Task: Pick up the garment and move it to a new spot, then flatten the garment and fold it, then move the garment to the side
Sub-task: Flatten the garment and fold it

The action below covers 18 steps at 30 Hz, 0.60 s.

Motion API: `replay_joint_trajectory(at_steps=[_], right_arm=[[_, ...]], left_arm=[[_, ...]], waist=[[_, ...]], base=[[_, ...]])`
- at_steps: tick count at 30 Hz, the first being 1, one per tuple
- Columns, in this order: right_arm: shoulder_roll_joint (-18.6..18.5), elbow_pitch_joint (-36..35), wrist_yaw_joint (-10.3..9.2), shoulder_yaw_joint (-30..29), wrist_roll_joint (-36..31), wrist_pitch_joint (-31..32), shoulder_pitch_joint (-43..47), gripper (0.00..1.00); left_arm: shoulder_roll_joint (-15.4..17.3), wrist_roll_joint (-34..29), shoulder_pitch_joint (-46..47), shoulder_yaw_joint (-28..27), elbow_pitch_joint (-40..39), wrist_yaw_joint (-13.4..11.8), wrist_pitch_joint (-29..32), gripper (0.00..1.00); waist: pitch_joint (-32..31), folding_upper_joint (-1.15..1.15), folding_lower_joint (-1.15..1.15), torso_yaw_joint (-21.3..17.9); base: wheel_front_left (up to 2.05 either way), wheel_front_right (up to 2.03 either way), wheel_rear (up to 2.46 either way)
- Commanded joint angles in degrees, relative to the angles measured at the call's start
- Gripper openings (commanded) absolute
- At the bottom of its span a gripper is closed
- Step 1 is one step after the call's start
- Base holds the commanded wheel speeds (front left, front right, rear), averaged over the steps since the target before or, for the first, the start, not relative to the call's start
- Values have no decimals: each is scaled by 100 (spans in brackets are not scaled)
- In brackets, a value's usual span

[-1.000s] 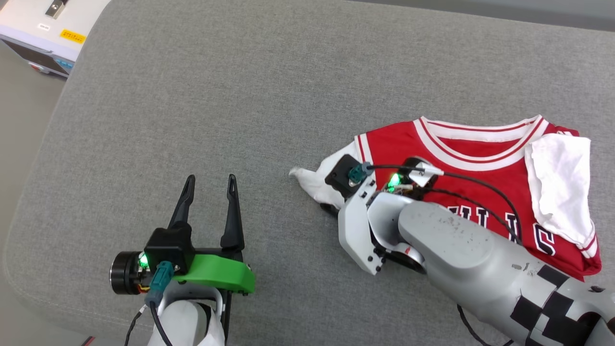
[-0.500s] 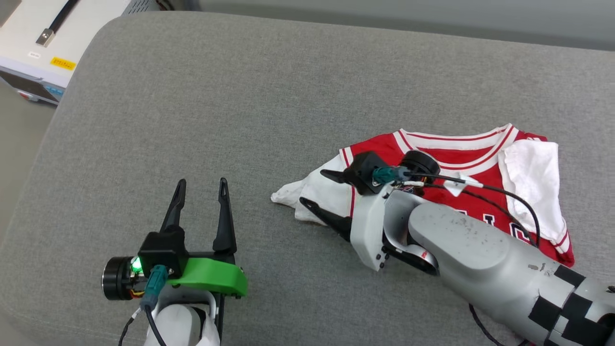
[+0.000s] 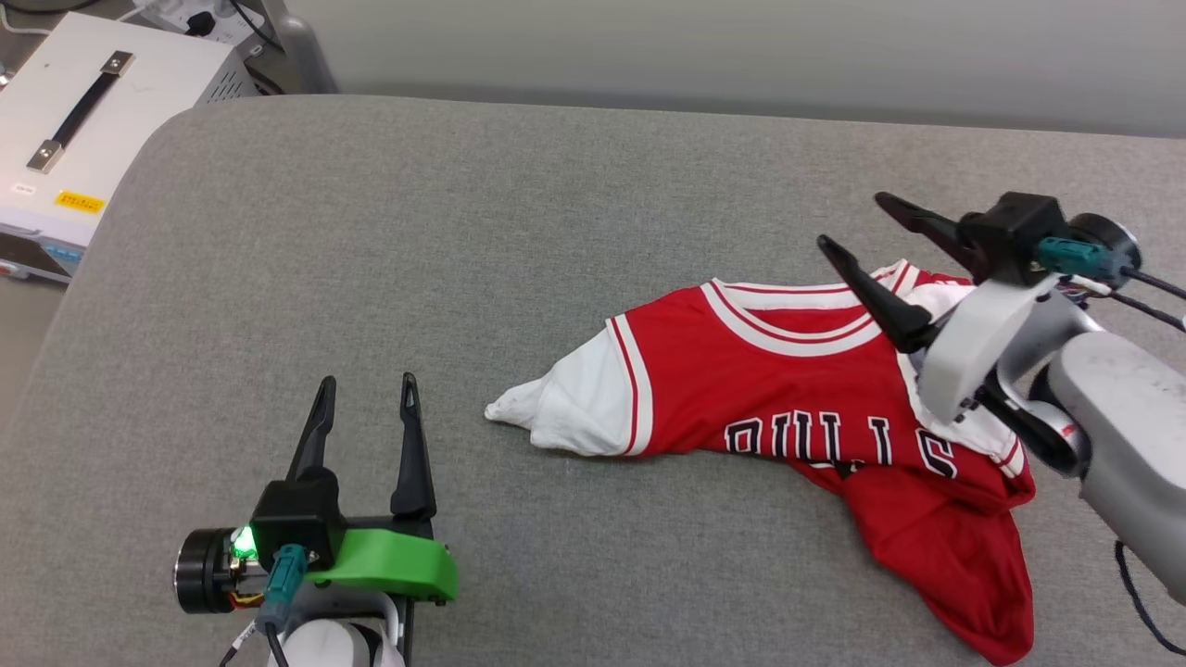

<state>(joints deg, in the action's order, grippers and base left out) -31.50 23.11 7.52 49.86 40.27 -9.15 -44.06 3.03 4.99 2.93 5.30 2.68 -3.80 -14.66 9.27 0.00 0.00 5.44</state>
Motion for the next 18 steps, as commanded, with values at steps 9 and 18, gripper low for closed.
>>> replay_joint_trajectory(at_steps=[9,18], right_arm=[[-1067,-1108,-3,-787,228,1906,717,100],[-1646,-1690,-3,-567,1022,4183,914,100]], left_arm=[[-15,-123,-115,-22,-100,79,-34,100],[-15,-72,16,95,-83,88,-34,100]], waist=[[-115,0,0,-142],[123,0,0,-28]], base=[[0,0,0],[0,0,0]])
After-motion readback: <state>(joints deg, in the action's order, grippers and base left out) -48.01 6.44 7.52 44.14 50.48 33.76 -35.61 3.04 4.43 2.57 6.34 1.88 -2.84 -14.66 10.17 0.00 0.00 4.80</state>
